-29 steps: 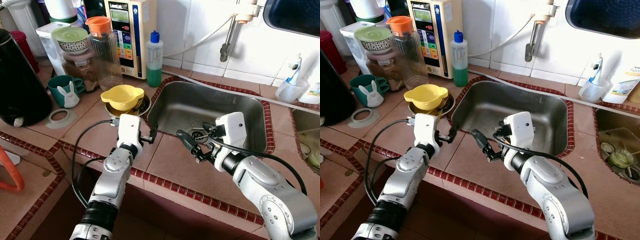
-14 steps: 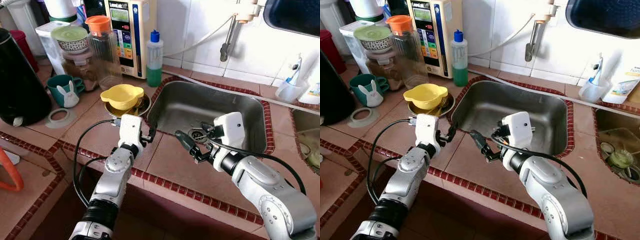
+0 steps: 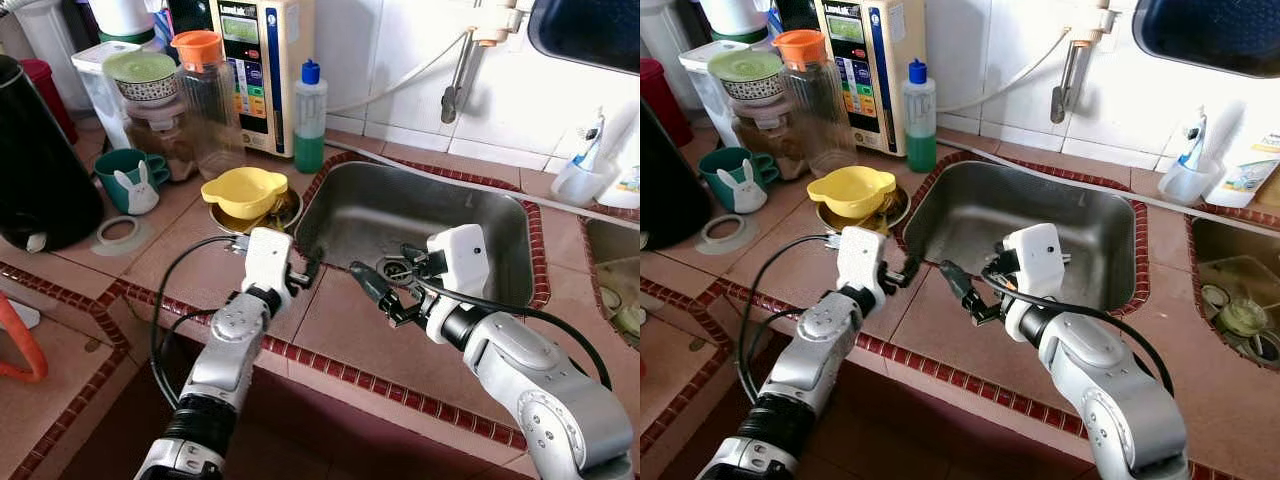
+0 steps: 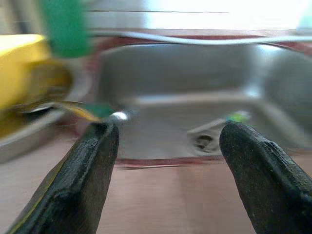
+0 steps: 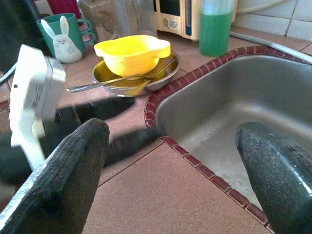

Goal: Kitchen organization

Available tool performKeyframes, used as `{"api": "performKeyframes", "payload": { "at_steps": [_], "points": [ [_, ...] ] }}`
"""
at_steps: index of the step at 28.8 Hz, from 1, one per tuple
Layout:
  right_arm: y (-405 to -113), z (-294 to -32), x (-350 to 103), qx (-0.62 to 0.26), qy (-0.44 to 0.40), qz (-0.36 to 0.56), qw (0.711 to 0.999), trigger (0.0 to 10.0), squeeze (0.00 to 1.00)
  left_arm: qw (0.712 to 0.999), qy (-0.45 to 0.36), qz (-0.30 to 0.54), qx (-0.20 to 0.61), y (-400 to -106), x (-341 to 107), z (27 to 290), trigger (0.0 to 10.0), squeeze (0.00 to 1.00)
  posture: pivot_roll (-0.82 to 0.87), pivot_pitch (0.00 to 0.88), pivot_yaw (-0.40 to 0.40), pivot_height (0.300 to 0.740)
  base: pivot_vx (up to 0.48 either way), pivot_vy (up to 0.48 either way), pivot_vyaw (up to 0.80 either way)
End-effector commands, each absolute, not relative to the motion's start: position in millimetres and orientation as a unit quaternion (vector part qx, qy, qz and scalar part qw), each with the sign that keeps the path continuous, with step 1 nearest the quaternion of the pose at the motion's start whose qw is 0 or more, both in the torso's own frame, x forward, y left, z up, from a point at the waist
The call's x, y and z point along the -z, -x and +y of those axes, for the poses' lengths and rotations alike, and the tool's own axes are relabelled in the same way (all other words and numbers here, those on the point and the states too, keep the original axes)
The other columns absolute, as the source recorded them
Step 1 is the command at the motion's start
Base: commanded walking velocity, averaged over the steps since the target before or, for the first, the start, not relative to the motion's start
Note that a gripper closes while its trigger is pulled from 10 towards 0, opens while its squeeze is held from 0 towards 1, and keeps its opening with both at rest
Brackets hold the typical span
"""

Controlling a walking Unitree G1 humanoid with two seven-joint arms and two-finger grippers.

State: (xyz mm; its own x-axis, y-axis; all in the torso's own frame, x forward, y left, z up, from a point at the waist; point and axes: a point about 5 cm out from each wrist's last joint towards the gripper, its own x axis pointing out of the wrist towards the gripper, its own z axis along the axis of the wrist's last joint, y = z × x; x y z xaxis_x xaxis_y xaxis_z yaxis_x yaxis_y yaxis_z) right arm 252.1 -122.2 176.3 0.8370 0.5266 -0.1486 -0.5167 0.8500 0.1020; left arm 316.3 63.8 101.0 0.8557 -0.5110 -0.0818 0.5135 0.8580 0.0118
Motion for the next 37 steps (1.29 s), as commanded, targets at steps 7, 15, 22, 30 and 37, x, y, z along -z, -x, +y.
{"api": "performKeyframes", "payload": {
  "at_steps": [7, 15, 22, 30, 37],
  "points": [
    [-252.1, -119.5, -181.4, -0.28, -0.022, 0.074, 0.957, 10.0, 0.0, 0.965, -0.043, -0.027, 0.259, -318.9, -123.6, 59.3, 10.0, 0.0, -0.03, 0.0, -0.001, 0.74, 0.0, 0.0, 0.0],
    [-252.2, -119.8, -181.5, -0.277, -0.022, 0.072, 0.958, 10.0, 0.0, 0.971, -0.083, -0.128, 0.185, -326.0, -153.8, 79.4, 10.0, 0.0, -0.02, 0.0, 0.0, 0.74, 0.0, 0.0, 0.0],
    [-252.3, -118.7, -181.3, -0.279, -0.023, 0.071, 0.958, 10.0, 0.0, 0.979, -0.108, -0.11, 0.131, -331.4, -144.6, 98.7, 10.0, 0.0, -0.02, 0.0, -0.002, 0.74, 0.0, 0.0, 0.0],
    [-251.6, -118.6, -181.7, -0.281, -0.021, 0.071, 0.957, 10.0, 0.0, 0.983, -0.113, -0.043, 0.137, -328.4, -113.1, 98.2, 10.0, 0.0, -0.03, 0.0, -0.004, 0.74, 0.0, 0.0, 0.0],
    [-251.0, -118.2, -182.2, -0.282, -0.02, 0.072, 0.956, 10.0, 0.0, 0.983, -0.127, -0.016, 0.133, -334.6, -100.8, 100.7, 10.0, 0.0, -0.04, 0.0, -0.009, 0.74, 0.0, 0.0, 0.0]
  ]
}}
